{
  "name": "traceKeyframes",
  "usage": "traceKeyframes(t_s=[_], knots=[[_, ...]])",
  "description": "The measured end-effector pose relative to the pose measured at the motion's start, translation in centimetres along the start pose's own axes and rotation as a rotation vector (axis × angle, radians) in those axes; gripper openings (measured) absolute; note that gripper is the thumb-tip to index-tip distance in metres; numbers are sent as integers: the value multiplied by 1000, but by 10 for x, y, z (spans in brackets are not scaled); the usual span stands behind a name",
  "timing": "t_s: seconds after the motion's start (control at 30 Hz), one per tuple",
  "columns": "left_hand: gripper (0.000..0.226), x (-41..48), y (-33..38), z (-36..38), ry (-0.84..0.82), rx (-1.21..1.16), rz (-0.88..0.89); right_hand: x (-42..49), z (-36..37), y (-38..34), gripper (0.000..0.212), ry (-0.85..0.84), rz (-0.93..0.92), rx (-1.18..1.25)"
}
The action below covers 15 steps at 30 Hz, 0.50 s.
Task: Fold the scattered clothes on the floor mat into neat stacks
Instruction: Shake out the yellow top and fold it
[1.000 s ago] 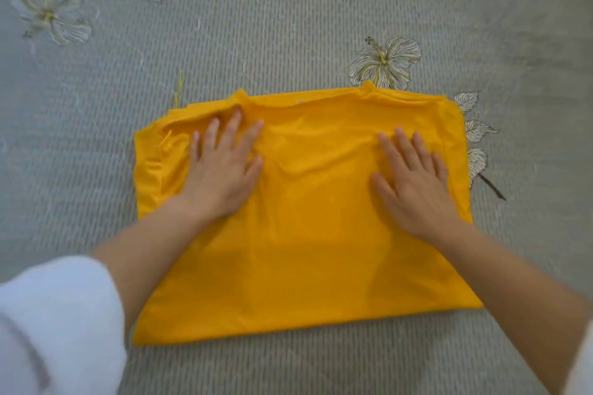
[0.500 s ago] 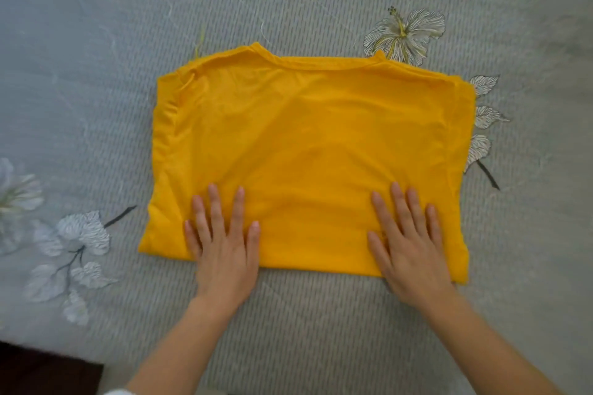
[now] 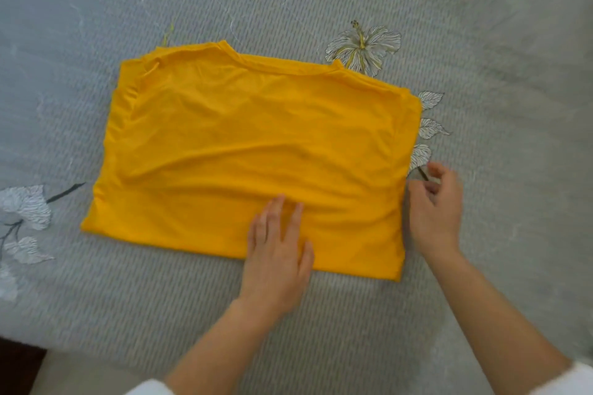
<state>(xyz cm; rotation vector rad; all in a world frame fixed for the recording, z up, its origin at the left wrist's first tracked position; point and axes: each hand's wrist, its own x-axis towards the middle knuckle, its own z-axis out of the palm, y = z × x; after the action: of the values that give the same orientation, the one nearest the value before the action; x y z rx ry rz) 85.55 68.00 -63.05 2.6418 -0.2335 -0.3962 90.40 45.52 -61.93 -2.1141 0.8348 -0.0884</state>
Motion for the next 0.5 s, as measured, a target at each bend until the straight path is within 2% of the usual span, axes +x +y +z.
traceKeyframes(t_s=[0.1, 0.2, 0.3, 0.43, 0.5], knots=[[48, 4, 69, 27, -46, -59, 158, 40, 1, -18, 44, -9, 96, -13], [49, 19, 115, 43, -169, -94, 11, 67, 5, -34, 58, -124, 186, 30], [59, 32, 138, 56, -294, 7, -140, 85, 11, -50, 67, -180, 287, 83], [31, 39, 150, 59, -310, 77, -163, 95, 22, -65, 65, -197, 375, 95], [24, 40, 147, 55, -310, 69, -135, 97, 26, -72, 61, -201, 420, 127]])
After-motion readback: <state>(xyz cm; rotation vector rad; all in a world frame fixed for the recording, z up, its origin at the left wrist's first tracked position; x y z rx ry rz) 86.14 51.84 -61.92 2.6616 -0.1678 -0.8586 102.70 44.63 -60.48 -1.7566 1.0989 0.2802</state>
